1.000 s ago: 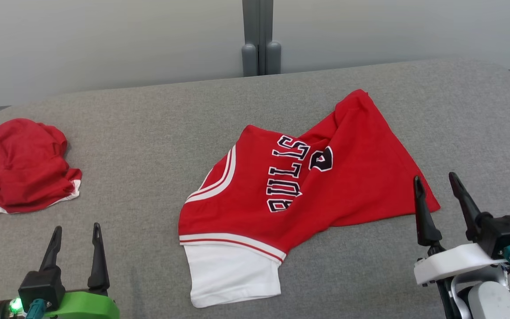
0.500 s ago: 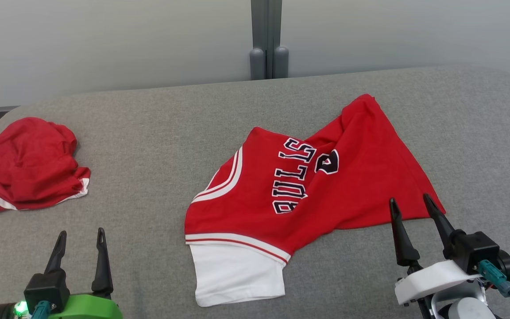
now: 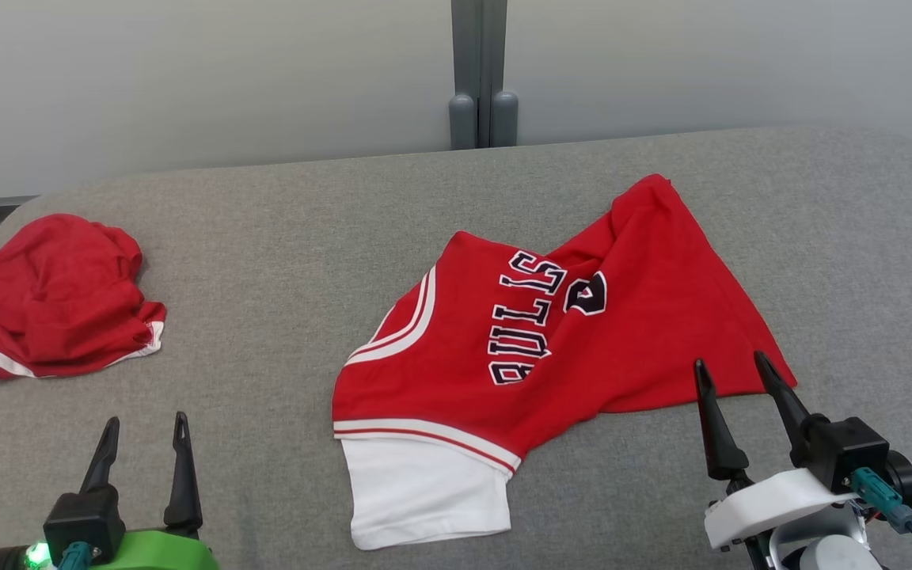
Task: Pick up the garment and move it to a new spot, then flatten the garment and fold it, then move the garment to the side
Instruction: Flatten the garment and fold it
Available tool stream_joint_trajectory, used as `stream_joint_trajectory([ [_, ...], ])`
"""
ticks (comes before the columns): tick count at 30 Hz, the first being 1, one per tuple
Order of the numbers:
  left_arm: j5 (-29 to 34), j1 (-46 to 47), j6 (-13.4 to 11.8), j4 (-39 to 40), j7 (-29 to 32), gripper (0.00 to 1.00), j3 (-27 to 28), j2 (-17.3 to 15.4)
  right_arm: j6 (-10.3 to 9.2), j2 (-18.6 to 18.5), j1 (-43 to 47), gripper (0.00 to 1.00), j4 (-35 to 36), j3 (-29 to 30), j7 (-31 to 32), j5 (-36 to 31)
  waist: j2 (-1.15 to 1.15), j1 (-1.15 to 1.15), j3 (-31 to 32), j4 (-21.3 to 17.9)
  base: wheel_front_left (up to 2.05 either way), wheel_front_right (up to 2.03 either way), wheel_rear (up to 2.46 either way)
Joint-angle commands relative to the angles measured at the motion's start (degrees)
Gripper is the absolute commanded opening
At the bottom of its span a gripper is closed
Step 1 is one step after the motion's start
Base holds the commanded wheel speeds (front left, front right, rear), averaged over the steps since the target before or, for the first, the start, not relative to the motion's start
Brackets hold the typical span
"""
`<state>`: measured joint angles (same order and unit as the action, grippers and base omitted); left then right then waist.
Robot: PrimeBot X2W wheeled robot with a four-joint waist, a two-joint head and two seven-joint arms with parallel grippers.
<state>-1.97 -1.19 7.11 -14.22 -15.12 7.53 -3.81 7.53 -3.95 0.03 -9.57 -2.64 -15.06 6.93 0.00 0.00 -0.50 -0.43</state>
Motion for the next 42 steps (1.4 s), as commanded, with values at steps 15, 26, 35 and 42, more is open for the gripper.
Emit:
stream_joint_trajectory([
  [15,-2.09,0.22,0.40,-3.06,-0.03,1.00,-15.33,-0.75,-0.08,-3.59,-5.85,1.00,-11.38,6.55,-0.16,-0.43,0.00,0.00,-1.70,0.53,0.00,0.00,0.00],
  [26,-8.01,2.99,0.39,-14.22,-0.03,1.00,-28.31,-1.85,-0.08,-5.32,-13.24,1.00,-24.53,9.91,-0.16,-0.24,0.00,0.00,-5.16,0.07,0.00,0.00,0.00],
  [35,-12.46,5.19,0.41,-21.84,0.12,1.00,-34.12,-1.54,-0.08,-6.08,-17.07,1.00,-33.32,9.88,-0.16,0.61,0.00,0.00,-6.22,-0.13,0.00,0.00,0.00],
  [42,-17.39,7.85,0.41,-20.67,0.14,1.00,-36.42,-0.74,-0.08,-6.64,-19.36,1.00,-38.10,9.08,-0.16,2.19,0.00,0.00,-7.00,0.22,0.00,0.00,0.00],
])
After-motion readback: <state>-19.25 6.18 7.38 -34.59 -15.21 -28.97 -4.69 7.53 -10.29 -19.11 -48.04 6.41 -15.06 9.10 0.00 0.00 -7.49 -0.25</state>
